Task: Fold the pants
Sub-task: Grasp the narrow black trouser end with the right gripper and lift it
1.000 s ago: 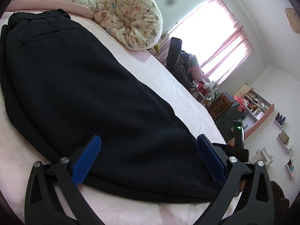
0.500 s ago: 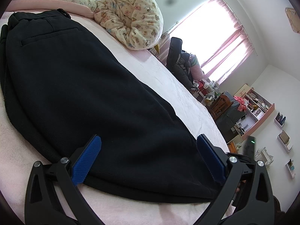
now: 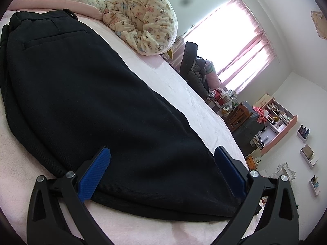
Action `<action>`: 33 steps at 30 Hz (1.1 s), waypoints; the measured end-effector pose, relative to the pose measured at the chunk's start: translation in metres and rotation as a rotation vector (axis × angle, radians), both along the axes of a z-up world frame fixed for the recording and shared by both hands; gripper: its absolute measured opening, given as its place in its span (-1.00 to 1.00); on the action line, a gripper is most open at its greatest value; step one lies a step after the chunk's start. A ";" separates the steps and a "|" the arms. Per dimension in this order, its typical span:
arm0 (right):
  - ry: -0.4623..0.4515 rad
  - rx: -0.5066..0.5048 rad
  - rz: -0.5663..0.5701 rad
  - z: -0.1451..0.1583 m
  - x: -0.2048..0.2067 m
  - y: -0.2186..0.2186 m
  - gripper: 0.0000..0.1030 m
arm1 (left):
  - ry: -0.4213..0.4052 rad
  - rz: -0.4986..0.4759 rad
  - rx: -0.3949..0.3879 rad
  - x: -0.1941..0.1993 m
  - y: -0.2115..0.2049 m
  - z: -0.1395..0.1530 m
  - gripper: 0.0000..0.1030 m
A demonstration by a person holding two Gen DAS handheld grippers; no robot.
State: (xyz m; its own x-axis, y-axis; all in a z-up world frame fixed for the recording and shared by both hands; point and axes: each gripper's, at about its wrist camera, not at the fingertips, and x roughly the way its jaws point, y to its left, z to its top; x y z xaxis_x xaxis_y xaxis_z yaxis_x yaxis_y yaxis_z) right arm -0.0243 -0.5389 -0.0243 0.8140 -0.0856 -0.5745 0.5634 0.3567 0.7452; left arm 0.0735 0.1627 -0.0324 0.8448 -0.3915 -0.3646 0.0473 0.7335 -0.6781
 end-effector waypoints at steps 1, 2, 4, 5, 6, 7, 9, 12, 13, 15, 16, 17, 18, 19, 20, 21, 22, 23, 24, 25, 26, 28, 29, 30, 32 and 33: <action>-0.001 0.030 -0.025 -0.007 -0.003 -0.007 0.14 | 0.000 0.000 -0.001 0.000 0.000 0.000 0.97; -0.002 0.049 -0.037 -0.012 -0.004 -0.011 0.14 | 0.000 0.001 -0.001 0.000 0.000 0.000 0.97; -0.005 0.076 -0.039 -0.023 0.003 -0.014 0.14 | 0.000 0.000 0.001 0.000 0.000 0.000 0.97; 0.009 0.080 -0.042 -0.029 0.007 -0.015 0.14 | 0.001 0.000 0.001 0.000 0.000 0.000 0.97; 0.016 0.083 -0.045 -0.032 0.008 -0.015 0.14 | 0.002 0.000 0.003 0.000 0.001 0.000 0.97; 0.018 0.089 -0.048 -0.037 0.009 -0.019 0.14 | 0.003 0.001 0.004 0.000 0.001 0.000 0.97; 0.009 0.099 -0.053 -0.044 0.003 -0.028 0.13 | 0.004 0.002 0.006 0.001 0.000 0.000 0.97; -0.007 0.071 -0.043 -0.041 0.009 -0.031 0.13 | 0.007 0.003 0.010 -0.001 0.000 0.001 0.97; -0.007 0.056 -0.030 -0.041 0.013 -0.030 0.13 | 0.008 0.004 0.011 -0.001 -0.001 0.001 0.97; 0.002 0.039 -0.020 -0.041 0.021 -0.031 0.13 | 0.010 0.005 0.014 -0.002 -0.002 0.002 0.97; -0.001 0.036 -0.020 -0.042 0.024 -0.032 0.13 | 0.010 0.005 0.015 -0.002 -0.002 0.002 0.97; -0.008 0.032 -0.022 -0.043 0.026 -0.031 0.13 | 0.010 0.005 0.015 -0.002 -0.002 0.002 0.97; -0.013 0.028 -0.024 -0.043 0.027 -0.031 0.10 | 0.011 0.005 0.016 -0.002 -0.002 0.002 0.97; -0.017 0.024 -0.025 -0.043 0.028 -0.031 0.07 | 0.011 0.005 0.016 -0.002 -0.003 0.002 0.97; -0.019 0.020 -0.027 -0.044 0.029 -0.031 -0.05 | 0.011 0.005 0.017 -0.003 -0.002 0.002 0.97; -0.021 0.021 -0.030 -0.047 0.030 -0.032 -0.29 | 0.011 0.005 0.016 -0.003 -0.002 0.002 0.97; -0.027 0.031 -0.036 -0.050 0.028 -0.034 -0.44 | 0.011 0.005 0.016 -0.003 -0.003 0.002 0.97; -0.039 0.050 -0.035 -0.054 0.028 -0.036 -0.61 | 0.011 0.005 0.016 -0.003 -0.003 0.002 0.97; -0.064 0.077 -0.035 -0.059 0.025 -0.038 -0.66 | 0.011 0.005 0.016 -0.003 -0.003 0.002 0.97; -0.085 0.078 -0.035 -0.060 0.022 -0.037 -0.68 | 0.011 0.005 0.016 -0.003 -0.003 0.002 0.97; -0.105 0.065 -0.031 -0.058 0.020 -0.035 -0.70 | 0.011 0.005 0.016 -0.003 -0.003 0.002 0.97; -0.146 0.040 -0.023 -0.049 0.018 -0.032 -0.72 | 0.011 0.005 0.015 -0.003 -0.003 0.002 0.97; -0.181 0.024 -0.007 -0.041 0.018 -0.028 -0.73 | 0.011 0.005 0.015 -0.003 -0.003 0.002 0.97; -0.206 0.003 0.011 -0.033 0.019 -0.023 -0.73 | 0.011 0.005 0.016 -0.003 -0.003 0.002 0.97; -0.255 -0.050 0.068 -0.012 0.025 -0.011 -0.73 | 0.011 0.005 0.015 -0.004 -0.003 0.002 0.97; -0.282 -0.067 0.106 -0.001 0.029 -0.004 -0.73 | 0.011 0.005 0.016 -0.003 -0.003 0.002 0.97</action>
